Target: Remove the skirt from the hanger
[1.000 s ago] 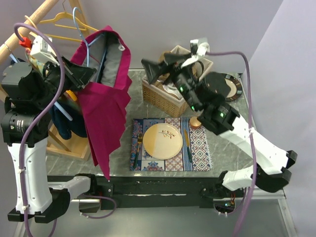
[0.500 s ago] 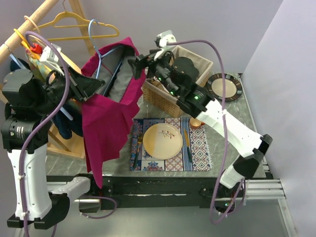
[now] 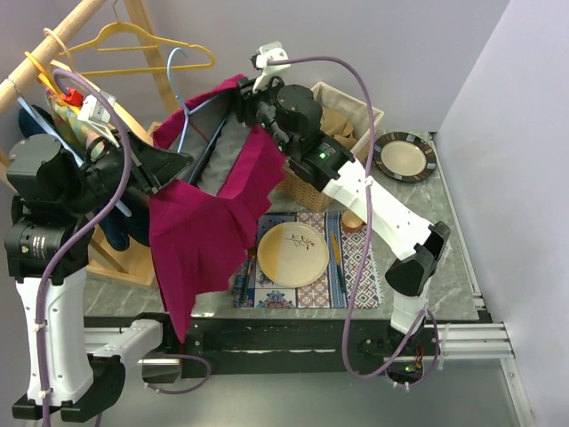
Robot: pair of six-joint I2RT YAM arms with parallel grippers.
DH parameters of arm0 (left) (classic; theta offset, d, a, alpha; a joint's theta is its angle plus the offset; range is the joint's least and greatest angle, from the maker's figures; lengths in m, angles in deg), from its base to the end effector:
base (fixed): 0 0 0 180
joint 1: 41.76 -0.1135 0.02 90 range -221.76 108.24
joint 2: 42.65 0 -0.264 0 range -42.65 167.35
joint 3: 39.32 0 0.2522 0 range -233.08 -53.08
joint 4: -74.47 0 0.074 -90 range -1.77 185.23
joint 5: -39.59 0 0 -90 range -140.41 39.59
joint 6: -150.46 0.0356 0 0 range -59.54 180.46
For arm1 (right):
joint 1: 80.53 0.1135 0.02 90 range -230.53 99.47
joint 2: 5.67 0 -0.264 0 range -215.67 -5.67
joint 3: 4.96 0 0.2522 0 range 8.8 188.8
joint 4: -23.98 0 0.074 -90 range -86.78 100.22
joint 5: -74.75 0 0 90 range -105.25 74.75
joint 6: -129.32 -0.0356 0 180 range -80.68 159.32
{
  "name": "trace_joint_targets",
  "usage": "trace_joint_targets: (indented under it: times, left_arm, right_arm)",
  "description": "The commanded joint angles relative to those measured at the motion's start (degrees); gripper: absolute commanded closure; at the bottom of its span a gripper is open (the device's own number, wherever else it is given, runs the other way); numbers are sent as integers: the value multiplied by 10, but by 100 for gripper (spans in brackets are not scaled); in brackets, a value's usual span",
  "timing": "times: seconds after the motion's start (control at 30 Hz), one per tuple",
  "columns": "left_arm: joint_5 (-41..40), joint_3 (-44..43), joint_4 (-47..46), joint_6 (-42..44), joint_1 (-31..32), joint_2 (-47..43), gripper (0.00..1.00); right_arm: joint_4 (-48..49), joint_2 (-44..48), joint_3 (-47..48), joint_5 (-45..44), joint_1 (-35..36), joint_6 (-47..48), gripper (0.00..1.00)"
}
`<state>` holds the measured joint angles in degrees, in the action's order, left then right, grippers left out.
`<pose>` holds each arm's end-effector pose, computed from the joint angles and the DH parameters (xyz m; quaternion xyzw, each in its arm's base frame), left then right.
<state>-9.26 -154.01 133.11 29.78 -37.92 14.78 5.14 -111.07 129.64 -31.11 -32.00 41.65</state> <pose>0.1132 -0.0311 0.5457 0.0833 0.7086 -0.4342 0.5499 0.2833 0.3058 0.5105 -0.1767 0.6183 0.2172 0.7344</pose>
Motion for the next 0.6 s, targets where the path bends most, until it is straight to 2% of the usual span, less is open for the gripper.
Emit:
trace_joint_targets:
  times: [0.0, 0.2, 0.43, 0.53, 0.57]
  left_arm:
    - [28, -8, -73, 11, 3, -30, 99]
    - [14, 11, -70, 18, 3, -41, 99]
    - [21, 29, -137, -13, 2, -67, 99]
    - [15, 14, -139, -15, 2, -68, 99]
    - [11, 14, -147, -15, 2, -69, 99]
  right_arm:
    - [0, 1, 27, -31, -41, -22, 62]
    - [-19, 5, 28, 24, -84, -75, 83]
    - [-66, -13, 49, 101, -131, -115, 84]
    - [-77, -16, 46, 157, -159, -136, 85]
    - [-74, -13, 43, 200, -167, -136, 87]
